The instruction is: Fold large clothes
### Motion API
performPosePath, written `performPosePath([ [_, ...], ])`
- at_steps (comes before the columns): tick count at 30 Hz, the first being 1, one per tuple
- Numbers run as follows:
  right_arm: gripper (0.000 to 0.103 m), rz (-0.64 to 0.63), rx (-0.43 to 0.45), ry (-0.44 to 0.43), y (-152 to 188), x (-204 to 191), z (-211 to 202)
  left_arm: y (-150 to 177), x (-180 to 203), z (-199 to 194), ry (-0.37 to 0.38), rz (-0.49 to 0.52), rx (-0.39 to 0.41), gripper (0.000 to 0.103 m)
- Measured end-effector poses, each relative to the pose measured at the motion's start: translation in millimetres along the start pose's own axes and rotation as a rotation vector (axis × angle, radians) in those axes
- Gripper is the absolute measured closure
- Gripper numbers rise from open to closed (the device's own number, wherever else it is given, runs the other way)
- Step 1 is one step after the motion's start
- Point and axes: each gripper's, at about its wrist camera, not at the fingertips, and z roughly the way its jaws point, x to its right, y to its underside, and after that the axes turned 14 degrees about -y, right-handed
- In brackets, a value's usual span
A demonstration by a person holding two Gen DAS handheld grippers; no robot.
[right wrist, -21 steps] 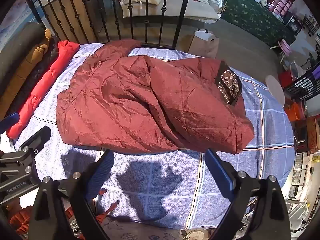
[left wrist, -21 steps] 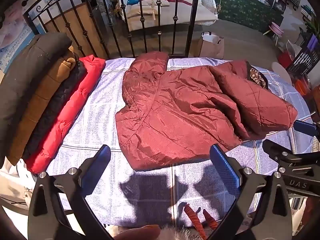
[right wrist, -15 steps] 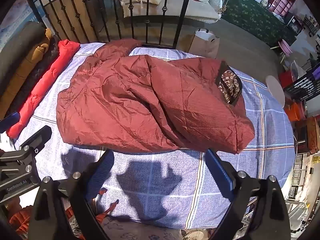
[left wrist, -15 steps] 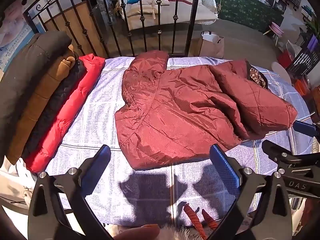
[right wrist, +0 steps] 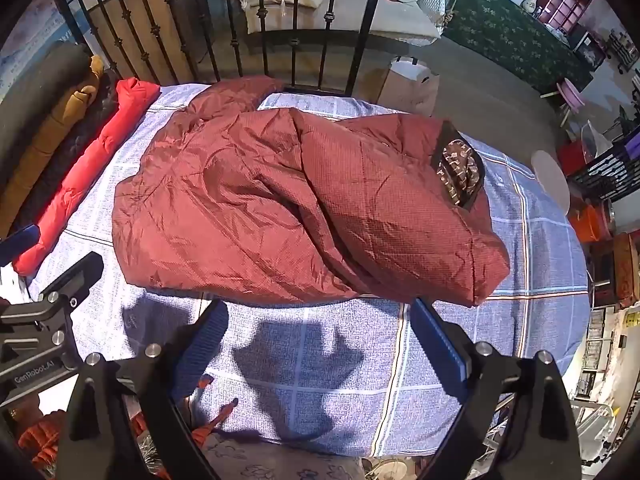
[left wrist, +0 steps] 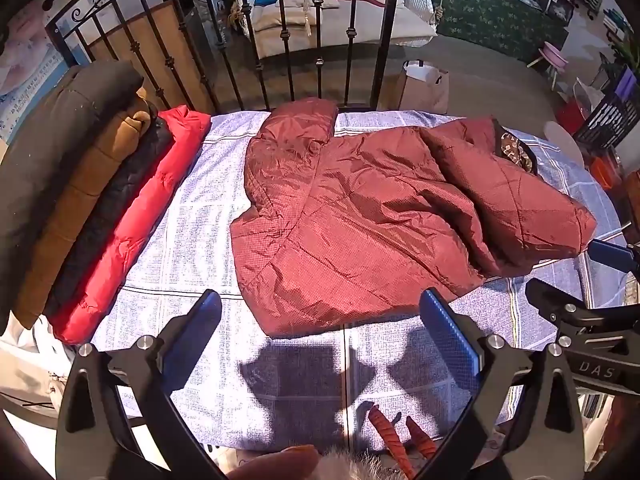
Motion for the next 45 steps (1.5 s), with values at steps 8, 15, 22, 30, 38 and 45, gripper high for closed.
performPosePath([
  [8,0.012,0.0,-0.001,0.0,1.1,-0.4,0.7,-0.1,2.2,-0.6,-0.004,0.002,-0.008,0.005],
  [15,0.012,0.001,-0.001,0.0,1.2,-0.1,1.0,0.5,1.8,-0.6,-0.004,0.004,-0.01,0.005],
  [22,0.012,0.0,-0.002,0.001,0.1,-0.3,1.2,2.6,2.3,2.7,-0.005,0.003,-0.017,0.005],
  [30,0.012,0.003,0.002,0.002,2.2,-0.4,-0.4,2.2,1.6,1.6,0.008,-0.002,-0.02,0.005],
  [38,0.012,0.002,0.001,0.002,1.1,-1.0,1.0,1.9,1.4,2.0,0.029,-0.007,-0.038,0.005],
  [45,0.012,-0.002,-0.003,0.0,-1.1,-1.4,0.1,1.6,1.7,3.0,0.027,-0.004,-0.043,0.005],
])
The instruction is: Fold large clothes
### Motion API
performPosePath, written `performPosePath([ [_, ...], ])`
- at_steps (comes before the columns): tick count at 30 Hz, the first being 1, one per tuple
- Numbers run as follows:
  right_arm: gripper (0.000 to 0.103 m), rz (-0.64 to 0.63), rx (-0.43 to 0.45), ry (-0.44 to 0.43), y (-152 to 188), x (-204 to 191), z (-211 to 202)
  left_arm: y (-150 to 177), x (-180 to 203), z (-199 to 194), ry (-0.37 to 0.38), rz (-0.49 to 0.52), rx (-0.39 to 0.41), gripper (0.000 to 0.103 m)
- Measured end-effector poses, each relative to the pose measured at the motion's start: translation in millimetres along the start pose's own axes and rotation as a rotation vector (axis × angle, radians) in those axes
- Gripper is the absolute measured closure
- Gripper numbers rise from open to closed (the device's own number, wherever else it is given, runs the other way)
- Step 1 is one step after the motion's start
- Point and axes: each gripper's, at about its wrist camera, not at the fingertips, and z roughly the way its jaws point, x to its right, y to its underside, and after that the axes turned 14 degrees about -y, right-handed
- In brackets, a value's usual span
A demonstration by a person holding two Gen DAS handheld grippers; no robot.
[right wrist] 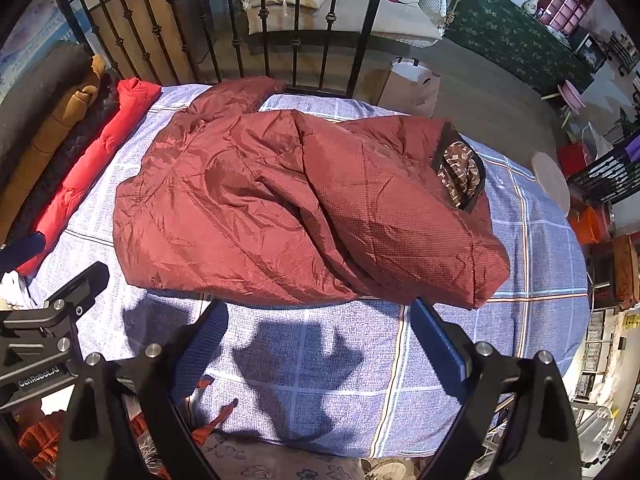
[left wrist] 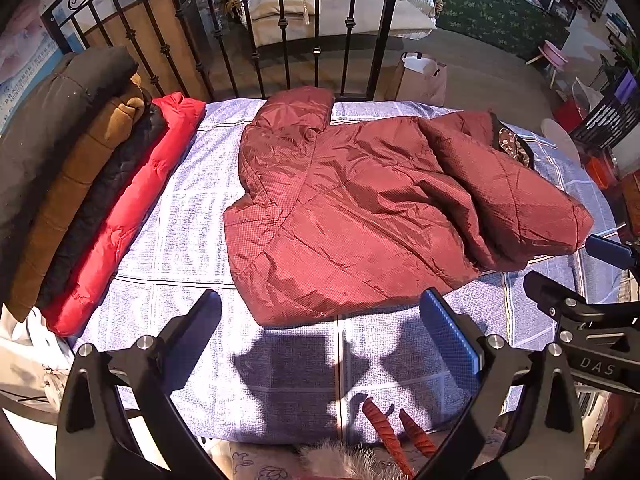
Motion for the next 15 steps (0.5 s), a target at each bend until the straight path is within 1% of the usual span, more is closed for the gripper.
performPosePath([
  [15,0.012,0.0,0.0,0.001,0.7,0.0,0.8,-0.1,-1.7,3.2,-0.004,0.0,-0.011,0.005],
])
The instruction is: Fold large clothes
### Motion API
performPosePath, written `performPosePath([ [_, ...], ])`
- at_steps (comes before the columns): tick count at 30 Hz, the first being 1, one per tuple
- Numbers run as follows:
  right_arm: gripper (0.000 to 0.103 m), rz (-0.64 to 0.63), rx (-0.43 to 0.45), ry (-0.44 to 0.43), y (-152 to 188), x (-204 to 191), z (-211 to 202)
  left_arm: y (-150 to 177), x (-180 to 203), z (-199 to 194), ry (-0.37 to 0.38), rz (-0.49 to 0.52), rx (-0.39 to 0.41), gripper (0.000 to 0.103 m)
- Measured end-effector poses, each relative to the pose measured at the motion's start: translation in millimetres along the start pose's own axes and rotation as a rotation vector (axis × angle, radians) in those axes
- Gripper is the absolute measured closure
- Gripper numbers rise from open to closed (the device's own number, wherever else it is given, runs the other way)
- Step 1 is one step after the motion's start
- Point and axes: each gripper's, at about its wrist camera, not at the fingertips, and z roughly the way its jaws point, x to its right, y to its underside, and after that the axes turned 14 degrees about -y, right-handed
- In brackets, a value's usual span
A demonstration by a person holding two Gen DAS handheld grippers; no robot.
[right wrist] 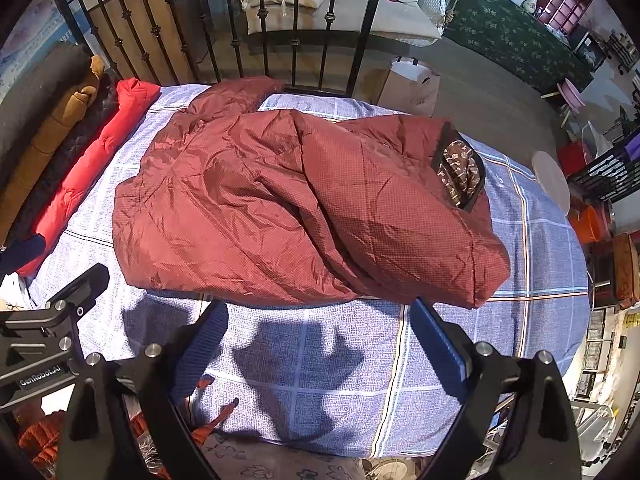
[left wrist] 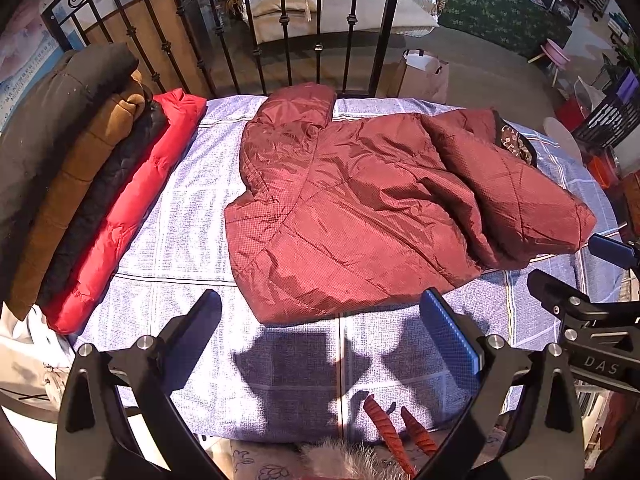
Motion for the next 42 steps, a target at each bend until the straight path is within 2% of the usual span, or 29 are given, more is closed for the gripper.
performPosePath([
  [42,0.012,-0.001,-0.003,-0.001,0.0,-0.8,0.5,0.2,1.7,0.8,0.02,0.001,-0.022,0.005],
])
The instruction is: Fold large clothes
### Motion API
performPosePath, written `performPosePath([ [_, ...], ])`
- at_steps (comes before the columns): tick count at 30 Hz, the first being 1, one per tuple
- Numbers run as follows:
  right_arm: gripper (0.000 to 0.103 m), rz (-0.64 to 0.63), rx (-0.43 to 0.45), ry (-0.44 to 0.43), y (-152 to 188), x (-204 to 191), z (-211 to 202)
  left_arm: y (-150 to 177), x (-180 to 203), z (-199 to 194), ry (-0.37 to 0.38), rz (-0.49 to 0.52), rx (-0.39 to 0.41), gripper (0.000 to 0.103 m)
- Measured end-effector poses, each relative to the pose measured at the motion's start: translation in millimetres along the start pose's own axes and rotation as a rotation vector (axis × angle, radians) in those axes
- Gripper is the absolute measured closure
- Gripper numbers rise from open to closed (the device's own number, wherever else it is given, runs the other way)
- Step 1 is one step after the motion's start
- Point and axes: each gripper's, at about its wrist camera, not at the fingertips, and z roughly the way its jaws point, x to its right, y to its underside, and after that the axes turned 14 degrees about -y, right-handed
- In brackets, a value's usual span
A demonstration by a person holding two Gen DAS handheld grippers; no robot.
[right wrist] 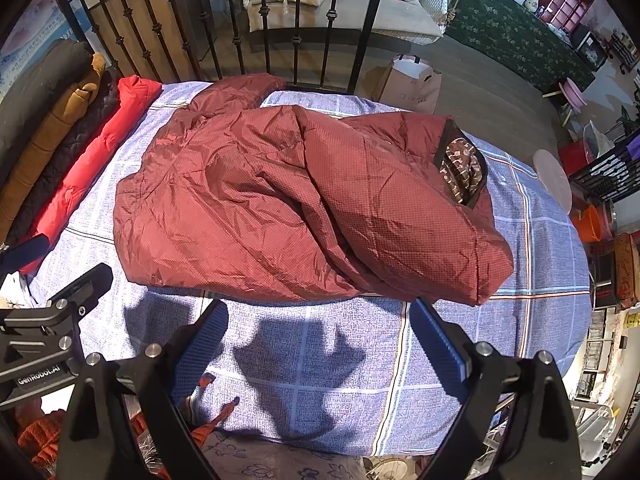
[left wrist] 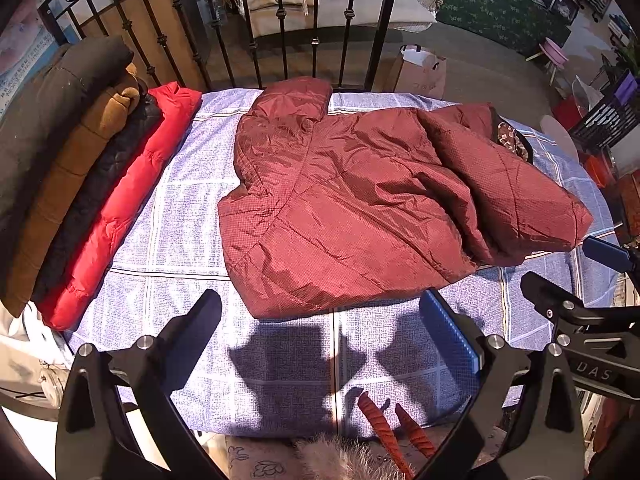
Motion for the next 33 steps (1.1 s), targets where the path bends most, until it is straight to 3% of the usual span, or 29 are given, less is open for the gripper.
performPosePath([
  [14,0.012,0.014,0.009,-0.036,2,7,8,-1,-4,12,0.005,-0.014,-0.027,0.005],
  [16,0.012,0.028,0.011,-0.057,-1,17,12,-1,-16,24,-0.01,-0.052,-0.056,0.005],
  [21,0.012,0.124,0.125,-0.13,-24,75,10,9,-88,52,-0.107,-0.26,-0.107,0.005],
  [24,0.012,0.109,0.056,-0.168,-48,90,32,24,-122,59,-0.188,-0.306,-0.122,0.005],
  [27,0.012,0.012,0.031,-0.113,-74,83,58,38,-133,60,-0.192,-0.329,-0.148,0.005],
  [30,0.012,-0.045,-0.034,-0.052,-99,76,95,47,-124,54,-0.167,-0.34,-0.155,0.005],
  [33,0.013,-0.013,-0.096,-0.055,-114,75,131,49,-104,46,-0.154,-0.311,-0.145,0.005],
])
